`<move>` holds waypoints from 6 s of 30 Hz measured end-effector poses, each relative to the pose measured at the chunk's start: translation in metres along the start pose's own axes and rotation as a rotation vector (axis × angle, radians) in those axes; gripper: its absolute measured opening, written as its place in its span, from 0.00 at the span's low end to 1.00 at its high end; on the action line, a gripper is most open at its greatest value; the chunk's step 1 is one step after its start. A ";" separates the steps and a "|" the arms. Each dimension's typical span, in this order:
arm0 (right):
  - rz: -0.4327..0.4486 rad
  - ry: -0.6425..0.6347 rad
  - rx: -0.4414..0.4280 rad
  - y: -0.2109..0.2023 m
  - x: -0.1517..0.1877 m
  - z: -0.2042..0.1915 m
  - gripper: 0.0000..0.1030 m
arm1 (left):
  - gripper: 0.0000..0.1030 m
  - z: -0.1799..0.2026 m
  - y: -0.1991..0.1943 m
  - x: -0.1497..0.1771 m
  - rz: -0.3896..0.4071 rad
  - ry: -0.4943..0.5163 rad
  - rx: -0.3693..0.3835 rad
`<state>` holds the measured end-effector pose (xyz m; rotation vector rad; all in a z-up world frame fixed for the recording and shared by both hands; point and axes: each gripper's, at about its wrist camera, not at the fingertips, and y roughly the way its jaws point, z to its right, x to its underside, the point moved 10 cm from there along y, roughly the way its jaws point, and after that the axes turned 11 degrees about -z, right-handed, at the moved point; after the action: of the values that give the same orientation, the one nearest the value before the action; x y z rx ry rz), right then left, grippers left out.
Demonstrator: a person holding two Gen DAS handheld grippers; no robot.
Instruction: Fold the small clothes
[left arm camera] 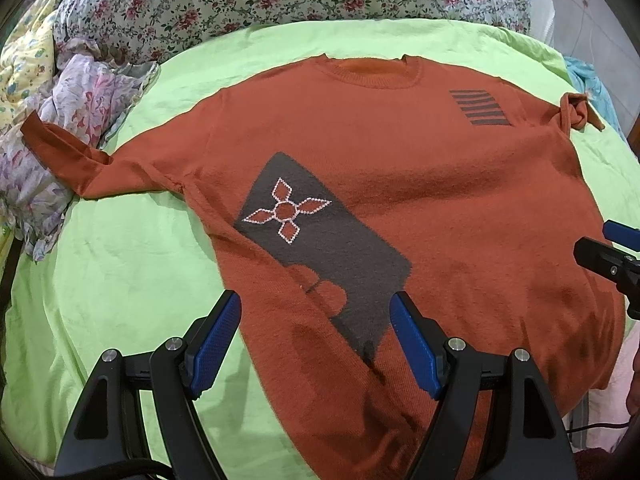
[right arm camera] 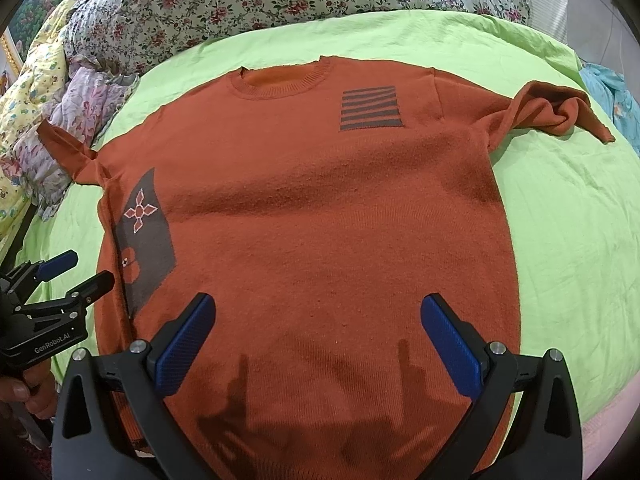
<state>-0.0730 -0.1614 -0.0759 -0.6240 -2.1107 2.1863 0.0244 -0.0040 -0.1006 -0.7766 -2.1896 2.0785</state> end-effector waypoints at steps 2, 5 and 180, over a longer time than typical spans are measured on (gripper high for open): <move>0.001 0.002 0.000 0.000 -0.001 0.000 0.99 | 0.75 0.000 0.001 -0.001 -0.007 0.001 0.006; 0.001 0.014 -0.005 0.001 -0.003 0.003 0.99 | 0.75 0.002 0.002 -0.004 -0.009 0.008 0.020; -0.127 0.016 -0.343 0.065 -0.172 -0.019 0.49 | 0.16 -0.464 0.089 -0.144 0.050 -0.990 -0.143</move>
<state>0.1070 -0.2004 -0.0944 -0.5036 -2.4638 1.7639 0.3421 0.3741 -0.0875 0.3317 -2.7387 2.7123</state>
